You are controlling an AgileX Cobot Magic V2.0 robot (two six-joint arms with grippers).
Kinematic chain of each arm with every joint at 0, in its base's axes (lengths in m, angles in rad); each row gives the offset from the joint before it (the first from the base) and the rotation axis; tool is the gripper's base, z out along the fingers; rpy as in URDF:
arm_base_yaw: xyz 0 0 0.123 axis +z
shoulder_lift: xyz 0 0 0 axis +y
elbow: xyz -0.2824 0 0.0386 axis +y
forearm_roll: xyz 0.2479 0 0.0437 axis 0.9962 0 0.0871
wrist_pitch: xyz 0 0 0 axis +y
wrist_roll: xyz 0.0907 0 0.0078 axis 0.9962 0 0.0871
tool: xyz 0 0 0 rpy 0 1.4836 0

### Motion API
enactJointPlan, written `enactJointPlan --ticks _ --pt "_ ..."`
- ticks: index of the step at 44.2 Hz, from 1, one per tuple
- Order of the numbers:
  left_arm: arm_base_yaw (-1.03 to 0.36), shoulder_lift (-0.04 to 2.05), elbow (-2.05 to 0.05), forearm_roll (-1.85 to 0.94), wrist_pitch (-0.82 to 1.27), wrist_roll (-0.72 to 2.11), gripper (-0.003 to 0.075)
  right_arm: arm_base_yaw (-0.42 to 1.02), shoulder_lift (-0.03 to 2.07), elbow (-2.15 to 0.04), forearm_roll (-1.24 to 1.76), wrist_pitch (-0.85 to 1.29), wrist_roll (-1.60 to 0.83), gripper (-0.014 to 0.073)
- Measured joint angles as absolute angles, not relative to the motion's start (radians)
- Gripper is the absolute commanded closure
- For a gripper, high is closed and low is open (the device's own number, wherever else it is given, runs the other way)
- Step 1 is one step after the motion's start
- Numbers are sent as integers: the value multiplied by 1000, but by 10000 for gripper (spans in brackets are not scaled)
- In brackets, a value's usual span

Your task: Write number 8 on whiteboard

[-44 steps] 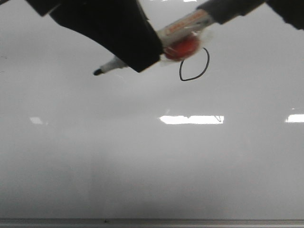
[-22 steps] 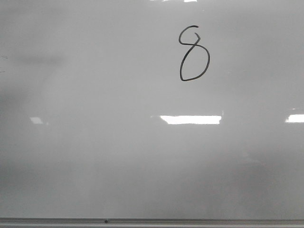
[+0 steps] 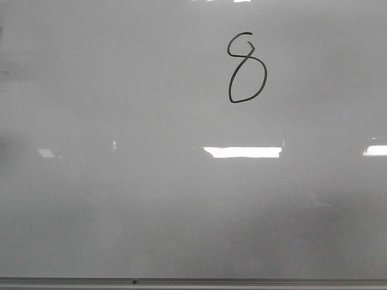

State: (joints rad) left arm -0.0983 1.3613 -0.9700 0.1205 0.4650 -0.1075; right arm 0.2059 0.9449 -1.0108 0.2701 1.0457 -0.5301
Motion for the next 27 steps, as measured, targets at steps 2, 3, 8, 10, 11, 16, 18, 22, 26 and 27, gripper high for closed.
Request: enactJointPlan --ticks 2,3,8,10,11,16,18,22,26,27 --pt "-96 1391 -970 119 450 -107 631 206 945 -1011 270 1046 -530 43" --pt "-94 1403 -970 119 441 -107 631 206 945 -1011 270 1046 -530 43" --pt "-94 1456 -970 113 425 -108 609 206 945 -1011 270 1046 -530 43" --pt "-94 1473 -970 113 422 -108 580 206 945 -1011 270 1046 -530 43" --pt "-94 1479 -970 113 419 -108 562 206 945 -1011 270 1046 -530 43" --pt "-94 1502 -970 113 415 -108 446 206 945 -1011 270 1046 -530 43" --pt "-94 1505 -970 113 410 -108 400 206 945 -1011 270 1046 -530 43" --pt "-94 1506 -970 113 401 -108 371 206 945 -1011 270 1046 -530 43" --pt "-94 1506 -970 113 399 -108 372 206 945 -1011 270 1046 -530 43" --pt "-94 1506 -970 113 406 -108 372 206 945 -1011 270 1046 -530 43"
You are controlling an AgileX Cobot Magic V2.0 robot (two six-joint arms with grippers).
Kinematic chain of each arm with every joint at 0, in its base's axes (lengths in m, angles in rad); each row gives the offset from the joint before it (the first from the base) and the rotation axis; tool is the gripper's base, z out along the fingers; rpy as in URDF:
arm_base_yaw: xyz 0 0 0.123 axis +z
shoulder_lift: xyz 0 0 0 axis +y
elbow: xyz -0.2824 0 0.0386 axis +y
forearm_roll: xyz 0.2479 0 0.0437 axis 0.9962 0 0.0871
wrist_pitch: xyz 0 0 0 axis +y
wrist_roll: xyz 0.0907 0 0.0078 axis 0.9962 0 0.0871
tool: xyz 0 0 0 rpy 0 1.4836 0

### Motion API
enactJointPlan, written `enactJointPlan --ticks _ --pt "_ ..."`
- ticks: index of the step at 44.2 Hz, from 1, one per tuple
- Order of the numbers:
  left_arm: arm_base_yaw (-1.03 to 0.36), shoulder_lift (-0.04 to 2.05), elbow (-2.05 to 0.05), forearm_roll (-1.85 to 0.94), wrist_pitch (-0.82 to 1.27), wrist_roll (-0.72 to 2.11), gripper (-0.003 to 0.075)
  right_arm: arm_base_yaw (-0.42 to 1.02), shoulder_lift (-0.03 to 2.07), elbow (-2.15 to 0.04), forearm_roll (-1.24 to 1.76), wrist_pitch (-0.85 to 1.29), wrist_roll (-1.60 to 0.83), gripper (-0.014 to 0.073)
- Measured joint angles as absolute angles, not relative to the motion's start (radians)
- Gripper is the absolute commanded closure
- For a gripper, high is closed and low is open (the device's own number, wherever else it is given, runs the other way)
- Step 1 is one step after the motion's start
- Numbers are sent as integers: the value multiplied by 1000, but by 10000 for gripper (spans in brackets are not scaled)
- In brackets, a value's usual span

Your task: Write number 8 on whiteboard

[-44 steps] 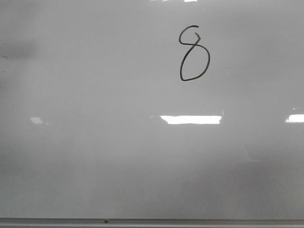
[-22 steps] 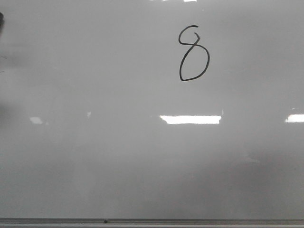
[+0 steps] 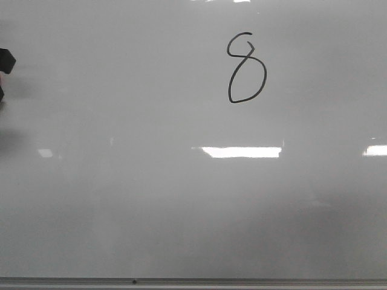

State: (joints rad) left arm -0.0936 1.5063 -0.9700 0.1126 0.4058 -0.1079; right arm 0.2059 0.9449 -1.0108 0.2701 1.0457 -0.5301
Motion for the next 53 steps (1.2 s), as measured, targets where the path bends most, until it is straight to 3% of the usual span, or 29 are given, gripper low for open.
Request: enactJointPlan --ticks 13,23,43,48,53 --pt "-98 1386 -1043 113 587 -80 372 206 857 -1011 207 1044 -330 43" --pt "-197 1181 -1047 113 680 -20 372 205 768 -1011 61 1062 -88 43" --pt "-318 818 -942 107 835 0 372 204 643 -1009 49 1128 -34 44" --pt "-319 771 -906 106 842 0 378 204 643 -998 47 1128 -34 125" --pt "-319 760 -890 106 842 0 440 204 643 -993 45 1128 -31 305"
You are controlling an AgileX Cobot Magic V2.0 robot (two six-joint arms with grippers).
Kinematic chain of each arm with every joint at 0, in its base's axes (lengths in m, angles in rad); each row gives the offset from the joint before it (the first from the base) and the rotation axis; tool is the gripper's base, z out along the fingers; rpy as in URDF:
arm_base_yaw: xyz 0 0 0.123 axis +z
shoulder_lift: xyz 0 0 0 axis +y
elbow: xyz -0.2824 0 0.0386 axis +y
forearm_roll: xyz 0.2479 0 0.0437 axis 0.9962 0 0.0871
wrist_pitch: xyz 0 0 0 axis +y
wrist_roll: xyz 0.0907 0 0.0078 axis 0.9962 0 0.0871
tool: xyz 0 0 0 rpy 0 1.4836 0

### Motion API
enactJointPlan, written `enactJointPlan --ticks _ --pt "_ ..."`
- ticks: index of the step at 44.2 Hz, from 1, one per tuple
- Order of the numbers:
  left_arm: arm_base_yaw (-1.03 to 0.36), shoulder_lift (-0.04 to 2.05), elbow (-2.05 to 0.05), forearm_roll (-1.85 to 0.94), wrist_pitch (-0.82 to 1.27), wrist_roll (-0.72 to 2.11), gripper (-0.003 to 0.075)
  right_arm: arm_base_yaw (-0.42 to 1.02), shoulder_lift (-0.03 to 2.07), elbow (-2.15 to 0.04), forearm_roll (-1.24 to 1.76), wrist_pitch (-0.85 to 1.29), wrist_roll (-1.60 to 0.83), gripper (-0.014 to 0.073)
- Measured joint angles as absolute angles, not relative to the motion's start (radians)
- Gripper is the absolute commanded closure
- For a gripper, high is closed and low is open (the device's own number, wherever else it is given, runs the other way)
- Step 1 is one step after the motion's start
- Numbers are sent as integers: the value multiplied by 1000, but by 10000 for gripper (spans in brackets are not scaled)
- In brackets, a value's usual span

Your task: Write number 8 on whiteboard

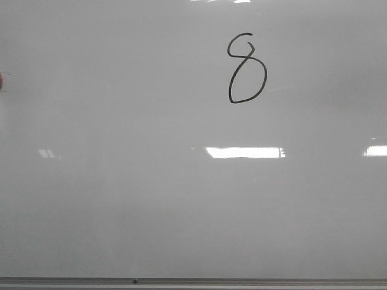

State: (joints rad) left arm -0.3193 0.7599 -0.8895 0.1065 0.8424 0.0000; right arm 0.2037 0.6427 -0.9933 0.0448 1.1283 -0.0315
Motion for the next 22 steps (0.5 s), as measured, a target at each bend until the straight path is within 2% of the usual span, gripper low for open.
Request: enactJointPlan --ticks 6,13,17,22 --pt "-319 760 -885 106 842 0 556 204 643 -993 43 1128 -31 503" --pt "-319 760 -885 105 842 0 683 204 643 -993 43 1128 -31 659" --pt "-319 760 -885 105 840 -17 738 204 643 -993 43 1128 -31 716" --pt "-319 760 -885 103 823 -27 739 204 643 -993 43 1128 -31 710"
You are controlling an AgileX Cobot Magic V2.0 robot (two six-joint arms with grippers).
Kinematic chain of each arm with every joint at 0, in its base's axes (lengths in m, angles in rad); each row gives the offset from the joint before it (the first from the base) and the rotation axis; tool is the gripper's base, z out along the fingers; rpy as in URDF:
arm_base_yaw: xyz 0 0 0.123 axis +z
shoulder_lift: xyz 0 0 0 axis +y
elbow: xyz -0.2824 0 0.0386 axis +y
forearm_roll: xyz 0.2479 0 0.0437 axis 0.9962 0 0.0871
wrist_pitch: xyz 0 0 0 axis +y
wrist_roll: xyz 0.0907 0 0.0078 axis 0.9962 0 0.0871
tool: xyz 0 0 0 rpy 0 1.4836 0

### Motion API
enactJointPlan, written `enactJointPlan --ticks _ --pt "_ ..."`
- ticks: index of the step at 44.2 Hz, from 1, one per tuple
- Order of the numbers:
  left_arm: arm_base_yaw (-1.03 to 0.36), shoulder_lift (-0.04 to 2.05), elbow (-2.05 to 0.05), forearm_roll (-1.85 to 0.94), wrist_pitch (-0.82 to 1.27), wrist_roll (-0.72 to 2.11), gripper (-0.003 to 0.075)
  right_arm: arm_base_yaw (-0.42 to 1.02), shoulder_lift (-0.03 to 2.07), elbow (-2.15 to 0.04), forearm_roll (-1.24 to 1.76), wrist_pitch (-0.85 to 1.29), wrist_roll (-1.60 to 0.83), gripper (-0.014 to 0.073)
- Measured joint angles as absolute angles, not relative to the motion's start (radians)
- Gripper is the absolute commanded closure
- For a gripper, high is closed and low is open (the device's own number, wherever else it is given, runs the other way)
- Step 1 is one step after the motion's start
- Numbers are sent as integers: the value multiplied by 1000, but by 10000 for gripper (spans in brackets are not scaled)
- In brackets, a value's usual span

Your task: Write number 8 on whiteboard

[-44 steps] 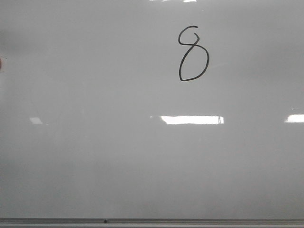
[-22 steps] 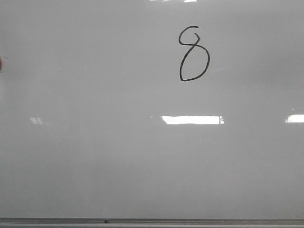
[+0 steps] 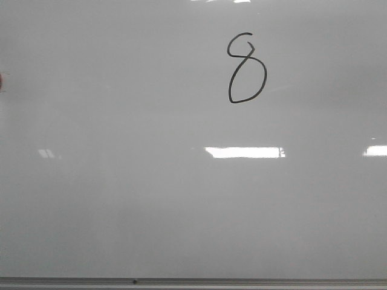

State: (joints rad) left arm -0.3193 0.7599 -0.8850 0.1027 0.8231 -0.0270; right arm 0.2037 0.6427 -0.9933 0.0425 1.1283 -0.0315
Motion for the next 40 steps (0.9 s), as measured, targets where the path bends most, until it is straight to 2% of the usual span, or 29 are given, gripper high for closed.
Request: enactJointPlan --ticks 31,40 --pt "-323 748 -881 101 817 -27 739 204 643 -993 41 1128 -27 710" --pt "-227 610 -792 98 742 -27 739 204 643 -993 41 1128 -27 710"
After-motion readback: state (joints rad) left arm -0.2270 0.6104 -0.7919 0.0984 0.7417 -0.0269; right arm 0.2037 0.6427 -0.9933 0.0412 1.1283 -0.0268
